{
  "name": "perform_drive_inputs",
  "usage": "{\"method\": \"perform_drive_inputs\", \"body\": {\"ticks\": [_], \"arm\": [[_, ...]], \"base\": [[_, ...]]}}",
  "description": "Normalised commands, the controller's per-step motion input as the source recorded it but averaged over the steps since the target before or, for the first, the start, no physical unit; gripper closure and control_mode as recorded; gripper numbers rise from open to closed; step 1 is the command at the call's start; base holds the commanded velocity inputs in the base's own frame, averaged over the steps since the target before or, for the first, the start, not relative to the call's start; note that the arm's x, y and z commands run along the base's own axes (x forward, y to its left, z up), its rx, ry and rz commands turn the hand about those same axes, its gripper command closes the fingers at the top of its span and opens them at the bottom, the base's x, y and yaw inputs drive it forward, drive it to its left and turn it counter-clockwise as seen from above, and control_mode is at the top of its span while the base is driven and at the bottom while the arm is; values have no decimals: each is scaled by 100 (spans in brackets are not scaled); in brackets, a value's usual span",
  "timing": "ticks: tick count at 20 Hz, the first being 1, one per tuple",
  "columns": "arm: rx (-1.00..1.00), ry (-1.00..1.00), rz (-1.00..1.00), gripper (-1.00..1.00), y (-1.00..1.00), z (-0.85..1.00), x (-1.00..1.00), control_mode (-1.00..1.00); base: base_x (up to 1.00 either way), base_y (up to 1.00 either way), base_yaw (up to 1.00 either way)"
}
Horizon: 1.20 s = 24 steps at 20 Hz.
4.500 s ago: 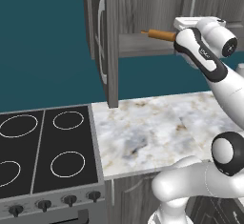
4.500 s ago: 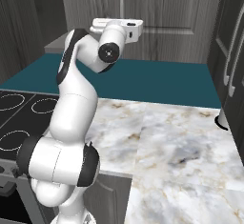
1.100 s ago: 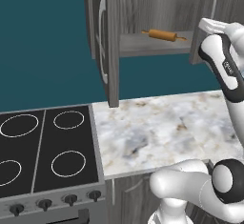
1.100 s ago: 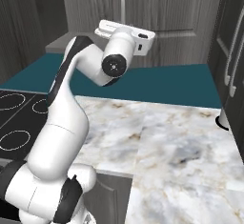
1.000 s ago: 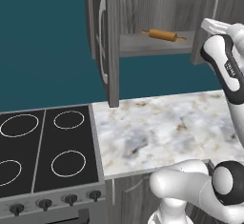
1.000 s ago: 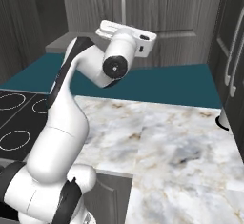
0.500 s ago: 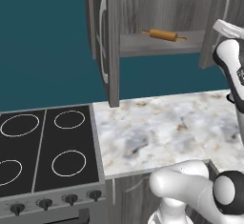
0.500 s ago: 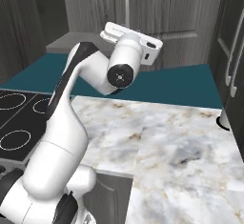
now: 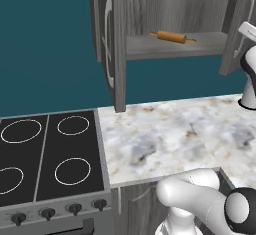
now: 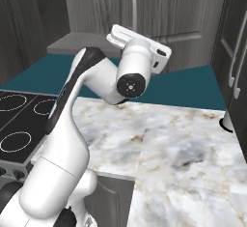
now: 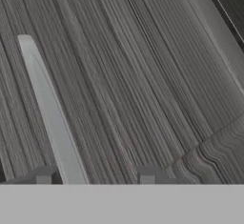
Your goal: Open the cabinet, retrieve the rolling pin, and place it next to the meat on the cutting board to prepare for tenderizing.
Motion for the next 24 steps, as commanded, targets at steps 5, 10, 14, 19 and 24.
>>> {"method": "perform_drive_inputs", "body": {"ticks": [5, 10, 14, 19, 24], "arm": [[0, 4, 0, -100, -1, -2, 0, -100], [-4, -7, 0, -100, 0, 0, -29, -100], [-7, -8, 0, -100, 0, 0, -53, -100], [-7, -2, 0, -100, 0, 0, -23, -100], [-12, -6, 0, -100, 0, 5, -36, -100]], "base": [[0, 0, 0], [0, 0, 0], [0, 0, 0], [0, 0, 0], [0, 0, 0]]}}
